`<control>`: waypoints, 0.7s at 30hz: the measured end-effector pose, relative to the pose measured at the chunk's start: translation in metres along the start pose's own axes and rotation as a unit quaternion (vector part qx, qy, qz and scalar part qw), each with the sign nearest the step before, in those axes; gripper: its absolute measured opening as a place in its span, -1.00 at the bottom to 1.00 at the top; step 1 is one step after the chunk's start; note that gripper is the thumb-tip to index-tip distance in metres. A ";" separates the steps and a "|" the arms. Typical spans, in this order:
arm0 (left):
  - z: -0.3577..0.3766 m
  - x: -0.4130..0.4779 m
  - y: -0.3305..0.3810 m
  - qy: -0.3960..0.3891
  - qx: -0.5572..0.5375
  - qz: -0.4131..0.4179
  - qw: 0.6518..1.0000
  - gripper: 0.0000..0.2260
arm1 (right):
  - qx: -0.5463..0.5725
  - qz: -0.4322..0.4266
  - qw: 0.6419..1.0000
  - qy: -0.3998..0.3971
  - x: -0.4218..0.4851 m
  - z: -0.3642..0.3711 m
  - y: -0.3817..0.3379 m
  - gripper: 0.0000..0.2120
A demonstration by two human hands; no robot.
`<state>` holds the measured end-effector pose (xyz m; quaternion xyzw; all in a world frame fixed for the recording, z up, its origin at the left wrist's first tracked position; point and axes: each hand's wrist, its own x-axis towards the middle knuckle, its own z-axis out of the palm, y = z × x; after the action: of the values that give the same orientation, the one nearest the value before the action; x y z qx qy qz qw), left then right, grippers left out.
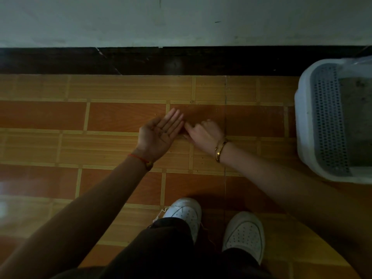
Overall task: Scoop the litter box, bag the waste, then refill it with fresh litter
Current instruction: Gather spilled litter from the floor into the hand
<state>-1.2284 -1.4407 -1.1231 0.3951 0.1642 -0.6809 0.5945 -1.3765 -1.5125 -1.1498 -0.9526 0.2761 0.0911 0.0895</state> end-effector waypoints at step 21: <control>0.033 -0.006 -0.012 -0.073 0.019 -0.030 0.997 -0.54 | 0.235 -0.022 0.911 0.337 -0.023 -0.061 -0.019 -0.95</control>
<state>-1.2511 -1.4565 -1.1011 0.3499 0.1192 -0.7284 0.5769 -1.3780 -1.4988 -1.0833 -0.8838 0.2822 -0.3054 0.2144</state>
